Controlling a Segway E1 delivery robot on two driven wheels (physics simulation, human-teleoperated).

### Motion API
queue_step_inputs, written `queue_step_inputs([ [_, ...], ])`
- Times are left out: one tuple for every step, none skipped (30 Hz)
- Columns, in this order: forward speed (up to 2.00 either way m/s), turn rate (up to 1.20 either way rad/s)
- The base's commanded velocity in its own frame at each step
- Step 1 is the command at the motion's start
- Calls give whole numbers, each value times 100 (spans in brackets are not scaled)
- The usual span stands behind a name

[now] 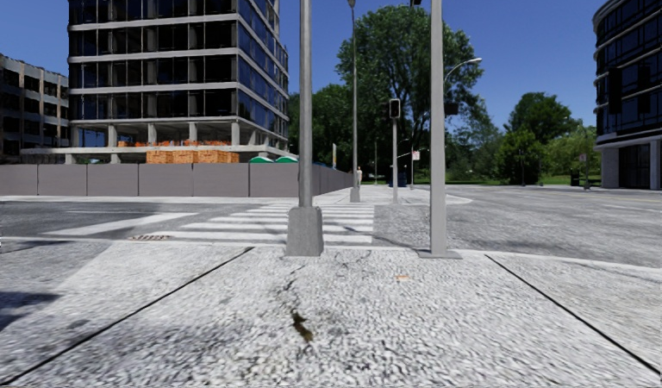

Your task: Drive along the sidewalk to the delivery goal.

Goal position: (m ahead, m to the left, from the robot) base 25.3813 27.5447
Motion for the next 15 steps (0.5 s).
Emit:
queue_step_inputs([
  [200, 40],
  [200, 40],
  [200, 41],
  [178, 49],
  [154, 53],
  [141, 55],
  [135, 55],
  [135, 55],
  [135, 55],
  [134, 55],
  [134, 55],
  [134, 55],
  [134, 55],
  [134, 55],
  [134, 55],
])
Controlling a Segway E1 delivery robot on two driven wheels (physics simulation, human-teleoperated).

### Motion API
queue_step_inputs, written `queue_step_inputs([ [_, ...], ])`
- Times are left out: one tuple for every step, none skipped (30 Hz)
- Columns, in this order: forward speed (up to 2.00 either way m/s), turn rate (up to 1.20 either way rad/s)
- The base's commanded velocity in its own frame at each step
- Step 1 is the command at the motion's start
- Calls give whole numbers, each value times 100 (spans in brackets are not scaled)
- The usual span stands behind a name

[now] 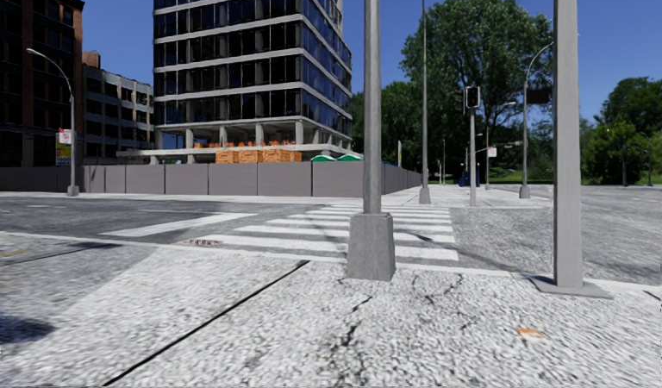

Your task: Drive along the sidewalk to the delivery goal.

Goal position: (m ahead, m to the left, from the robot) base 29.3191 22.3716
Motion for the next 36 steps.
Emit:
queue_step_inputs([
  [134, 55],
  [134, 55],
  [134, 55],
  [134, 55],
  [136, 55],
  [136, 55],
  [136, 55],
  [136, 55],
  [136, 55],
  [136, 55],
  [136, 55],
  [136, 55],
  [136, 55],
  [136, 55],
  [136, 55],
  [136, 55],
  [136, 55],
  [136, 55],
  [136, 55],
  [136, 55],
  [136, 55],
  [136, 55],
  [138, 55],
  [140, 55],
  [142, 55],
  [142, 55],
  [143, 55],
  [144, 55],
  [144, 55],
  [144, 54],
  [145, 54],
  [145, 54],
  [145, 54],
  [145, 54],
  [145, 54],
  [145, 54],
])
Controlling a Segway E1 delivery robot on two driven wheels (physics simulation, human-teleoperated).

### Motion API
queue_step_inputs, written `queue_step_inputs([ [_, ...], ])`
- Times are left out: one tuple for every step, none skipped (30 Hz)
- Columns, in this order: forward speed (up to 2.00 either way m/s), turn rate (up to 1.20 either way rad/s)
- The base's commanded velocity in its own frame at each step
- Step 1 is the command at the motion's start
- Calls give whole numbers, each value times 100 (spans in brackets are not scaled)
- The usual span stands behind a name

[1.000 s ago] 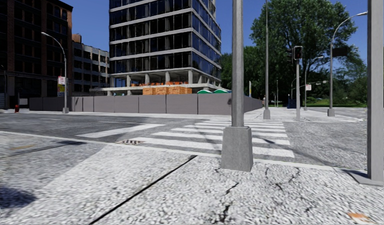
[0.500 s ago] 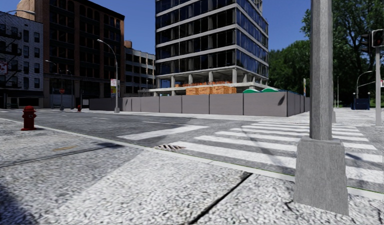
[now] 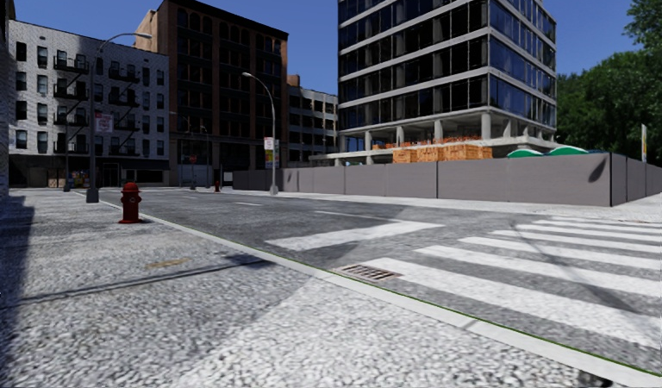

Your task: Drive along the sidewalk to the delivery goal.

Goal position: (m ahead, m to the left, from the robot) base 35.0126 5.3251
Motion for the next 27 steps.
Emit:
queue_step_inputs([
  [145, 54],
  [145, 54],
  [145, 54],
  [145, 54],
  [145, 54],
  [145, 54],
  [145, 54],
  [145, 54],
  [145, 54],
  [145, 54],
  [145, 54],
  [145, 55],
  [145, 56],
  [146, 57],
  [146, 57],
  [146, 58],
  [146, 58],
  [146, 58],
  [146, 58],
  [147, 58],
  [147, 58],
  [149, 58],
  [149, 58],
  [149, 58],
  [150, 58],
  [151, 58],
  [151, 58],
])
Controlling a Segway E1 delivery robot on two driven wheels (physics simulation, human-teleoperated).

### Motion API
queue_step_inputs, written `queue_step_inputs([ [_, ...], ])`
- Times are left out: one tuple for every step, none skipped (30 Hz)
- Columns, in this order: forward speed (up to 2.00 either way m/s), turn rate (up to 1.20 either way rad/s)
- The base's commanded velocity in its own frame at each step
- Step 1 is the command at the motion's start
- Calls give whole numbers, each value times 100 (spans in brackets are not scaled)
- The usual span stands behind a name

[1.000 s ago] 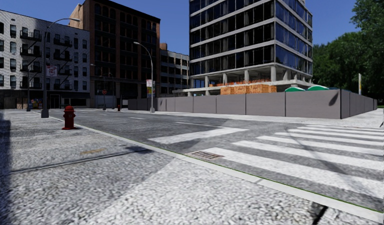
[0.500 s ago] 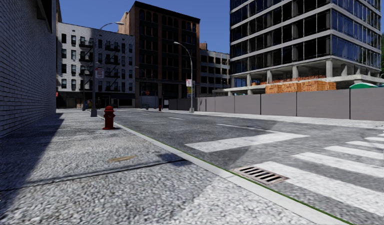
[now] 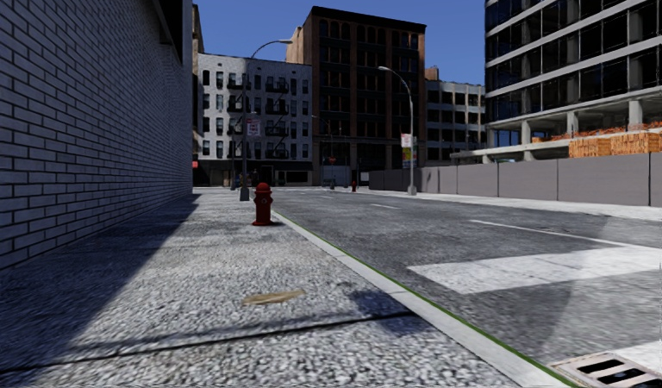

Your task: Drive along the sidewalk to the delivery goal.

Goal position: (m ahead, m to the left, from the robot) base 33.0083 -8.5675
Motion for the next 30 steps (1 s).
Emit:
queue_step_inputs([
  [152, 58],
  [152, 58],
  [152, 58],
  [152, 58],
  [153, 58],
  [153, 58],
  [153, 58],
  [153, 58],
  [153, 58],
  [153, 58],
  [153, 58],
  [168, 58],
  [200, 58],
  [200, 58],
  [200, 58],
  [200, 58],
  [200, 58],
  [200, 58],
  [200, 58],
  [200, 58],
  [200, 58],
  [200, 58],
  [200, 58],
  [200, 58],
  [200, 58],
  [200, 58],
  [200, 58],
  [200, 58],
  [200, 58],
  [200, 58],
])
